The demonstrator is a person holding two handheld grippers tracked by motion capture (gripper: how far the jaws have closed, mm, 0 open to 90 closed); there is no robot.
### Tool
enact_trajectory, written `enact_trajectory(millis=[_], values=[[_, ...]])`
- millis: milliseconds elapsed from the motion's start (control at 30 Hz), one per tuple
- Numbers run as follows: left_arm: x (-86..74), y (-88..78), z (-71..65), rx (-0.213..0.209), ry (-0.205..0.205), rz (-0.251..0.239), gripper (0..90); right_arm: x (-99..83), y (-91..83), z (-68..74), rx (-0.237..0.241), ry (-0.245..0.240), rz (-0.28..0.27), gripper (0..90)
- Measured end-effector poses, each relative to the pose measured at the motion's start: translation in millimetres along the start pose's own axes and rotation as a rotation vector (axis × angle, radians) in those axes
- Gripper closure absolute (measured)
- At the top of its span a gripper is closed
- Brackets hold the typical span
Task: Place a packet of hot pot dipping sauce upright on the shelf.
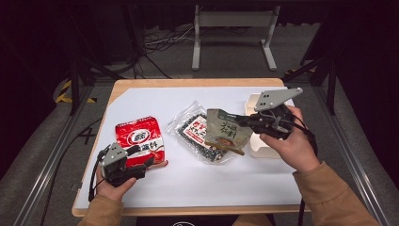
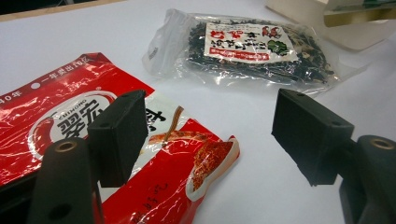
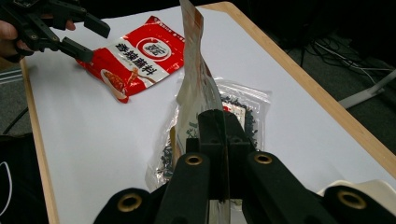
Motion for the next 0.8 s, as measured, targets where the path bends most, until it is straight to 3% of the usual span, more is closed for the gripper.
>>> enact_trajectory(millis=[300,400,800], values=[[-1.8,-2.5,1.3,0.009,-0.007,0.003,26.8,-1.0,-12.0,-22.4,-0.012,0.016,-0.024,89.1],[-3.5,-4.6,2.2,0.016,-0.015,0.005,26.8,0.1,-17.8,-31.4,-0.033,-0.014,-0.034,89.0],[-7.9,-12.0,3.0,0.04,-0.027,0.0,26.8,-0.9,-29.5,-63.9,-0.084,-0.056,-0.018,89.0]])
Point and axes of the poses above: each handheld gripper's, and its own axes: y roughly forward along the jaws, x roughly out of its top, z roughly to its left, the point moved 2 cm from there along y, roughly forward along the jaws, and after that the axes turned 1 degree about z, right-handed, at the moved point
